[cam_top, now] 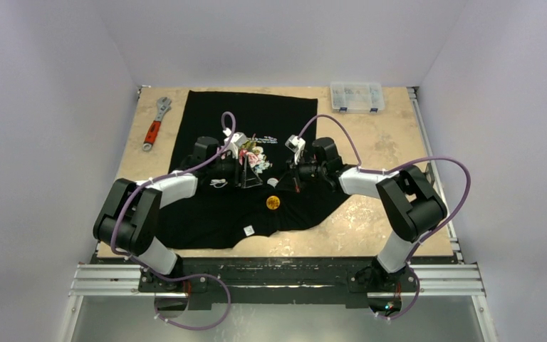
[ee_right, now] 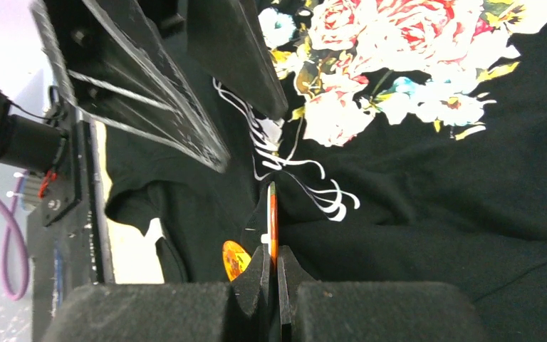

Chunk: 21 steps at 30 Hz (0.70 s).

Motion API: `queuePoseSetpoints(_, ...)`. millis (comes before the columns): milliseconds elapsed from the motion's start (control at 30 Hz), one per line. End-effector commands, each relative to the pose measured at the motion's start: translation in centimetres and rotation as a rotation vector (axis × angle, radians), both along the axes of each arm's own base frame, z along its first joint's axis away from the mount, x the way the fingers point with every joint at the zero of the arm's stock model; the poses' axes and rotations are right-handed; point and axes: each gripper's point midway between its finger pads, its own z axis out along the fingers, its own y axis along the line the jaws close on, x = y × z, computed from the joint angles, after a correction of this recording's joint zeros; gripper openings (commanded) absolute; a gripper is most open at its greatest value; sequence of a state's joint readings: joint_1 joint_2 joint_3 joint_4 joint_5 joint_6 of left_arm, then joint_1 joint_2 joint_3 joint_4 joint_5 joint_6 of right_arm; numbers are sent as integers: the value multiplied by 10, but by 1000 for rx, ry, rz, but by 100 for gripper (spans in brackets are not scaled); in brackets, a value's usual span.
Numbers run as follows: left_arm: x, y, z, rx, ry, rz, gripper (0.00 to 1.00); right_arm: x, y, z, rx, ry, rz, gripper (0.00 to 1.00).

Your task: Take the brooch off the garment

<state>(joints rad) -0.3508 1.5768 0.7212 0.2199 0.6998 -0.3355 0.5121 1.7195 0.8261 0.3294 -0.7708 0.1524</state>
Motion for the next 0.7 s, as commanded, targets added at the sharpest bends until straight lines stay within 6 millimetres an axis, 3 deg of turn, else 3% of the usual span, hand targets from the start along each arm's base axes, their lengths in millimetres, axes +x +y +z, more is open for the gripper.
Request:
queuePoseSetpoints(0,-5,2,19,-29,-135,-115,53,13,-3,9,-37,-116,0,0)
queuePoseSetpoints(167,-13,1,11,-6,-149,-166,57,13,0,6,-40,-112,2,0)
queuePoseSetpoints(667,-5,-3,-12,77,-130,-155,56,22,8,0,-103,-200,38,0)
